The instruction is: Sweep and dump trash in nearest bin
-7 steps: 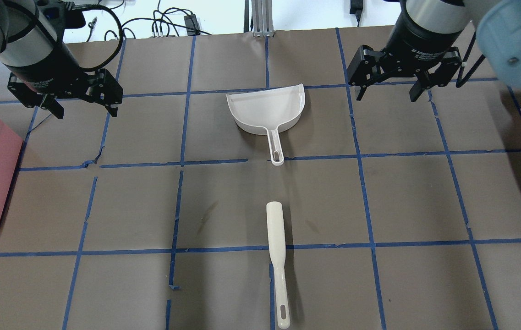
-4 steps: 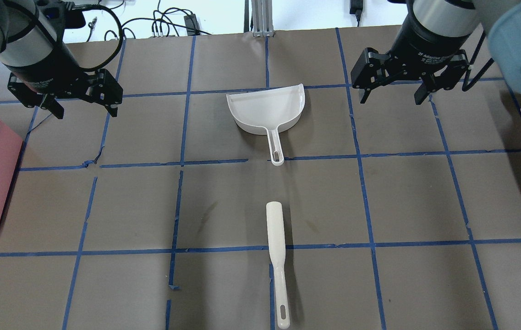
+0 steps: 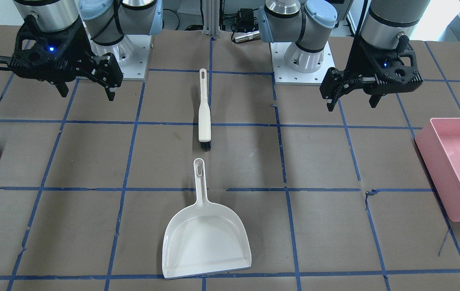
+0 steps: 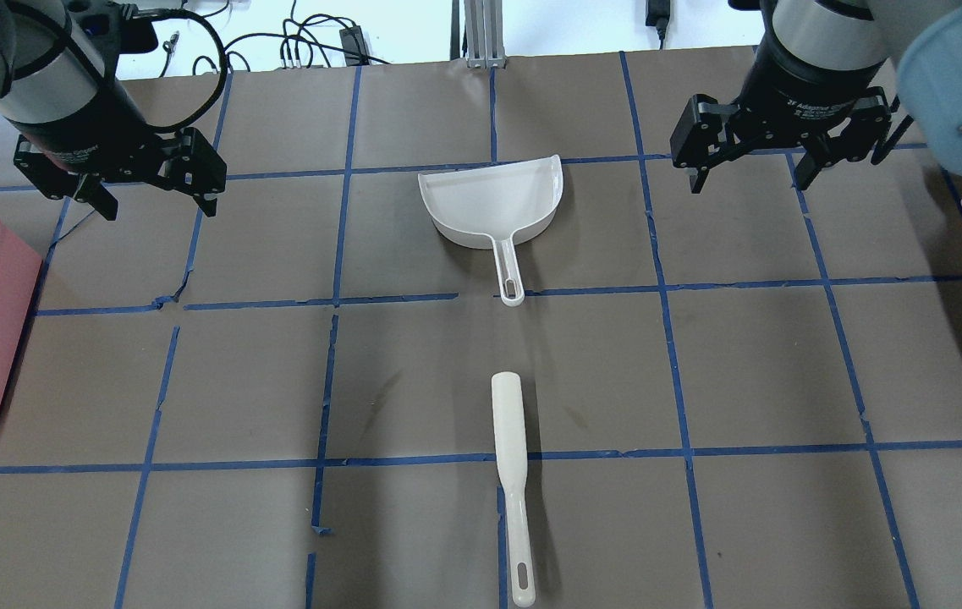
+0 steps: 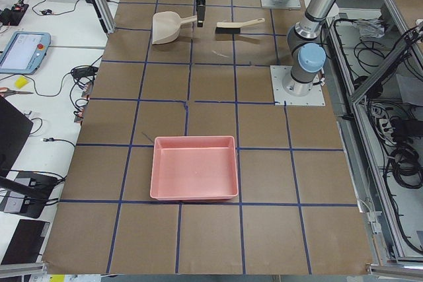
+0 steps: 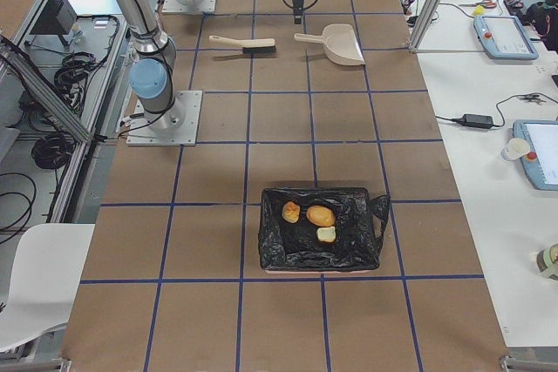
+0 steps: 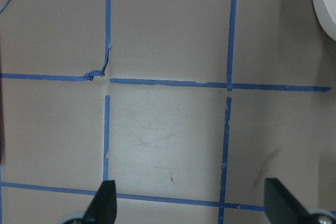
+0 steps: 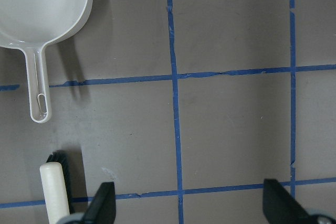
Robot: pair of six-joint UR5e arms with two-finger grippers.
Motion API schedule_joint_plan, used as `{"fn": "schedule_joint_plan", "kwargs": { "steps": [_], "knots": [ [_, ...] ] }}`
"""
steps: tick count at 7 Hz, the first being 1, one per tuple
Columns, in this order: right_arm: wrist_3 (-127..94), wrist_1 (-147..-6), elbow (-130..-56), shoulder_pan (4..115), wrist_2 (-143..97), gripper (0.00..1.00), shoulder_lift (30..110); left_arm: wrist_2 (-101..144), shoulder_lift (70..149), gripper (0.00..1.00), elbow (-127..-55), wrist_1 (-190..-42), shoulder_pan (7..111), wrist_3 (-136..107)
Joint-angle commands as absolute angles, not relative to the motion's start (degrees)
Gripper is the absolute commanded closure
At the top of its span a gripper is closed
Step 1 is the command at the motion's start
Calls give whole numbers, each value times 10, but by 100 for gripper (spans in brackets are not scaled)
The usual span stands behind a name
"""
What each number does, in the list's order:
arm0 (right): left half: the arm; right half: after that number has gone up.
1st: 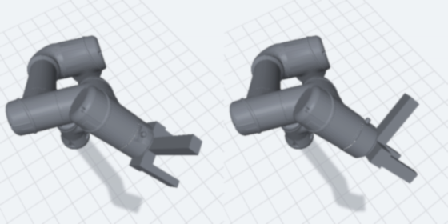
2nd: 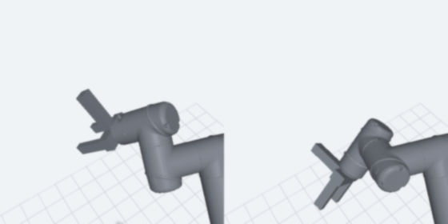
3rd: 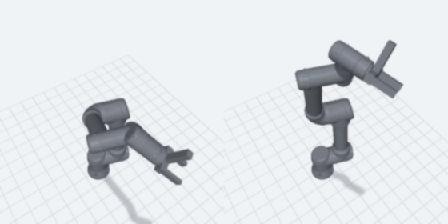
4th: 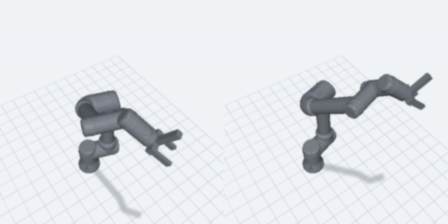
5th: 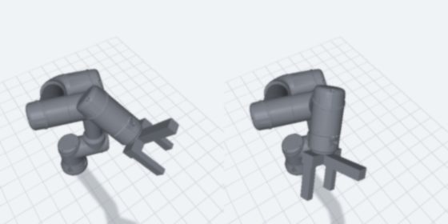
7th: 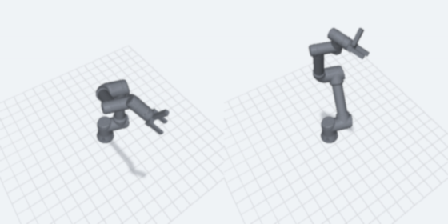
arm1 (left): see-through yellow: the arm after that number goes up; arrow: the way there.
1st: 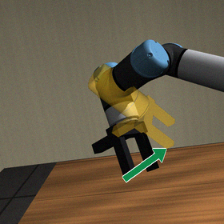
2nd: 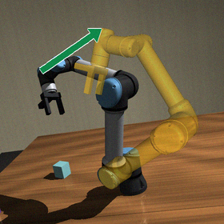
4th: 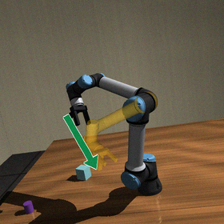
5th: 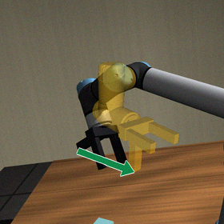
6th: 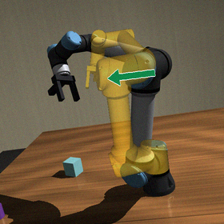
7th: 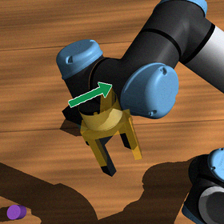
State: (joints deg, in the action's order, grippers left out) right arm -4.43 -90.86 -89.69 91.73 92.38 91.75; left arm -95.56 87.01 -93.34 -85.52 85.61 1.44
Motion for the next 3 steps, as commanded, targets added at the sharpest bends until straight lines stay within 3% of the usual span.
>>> {"fn": "schedule_joint_plan", "kwargs": {
  "steps": [1,3],
  "knots": [
    [-40,-908,-897,917,916,0,916,-924,872,0,-933,-855,861,13],
    [-38,-909,-896,916,912,0,916,-888,873,0,-932,-855,864,13]
  ]
}}
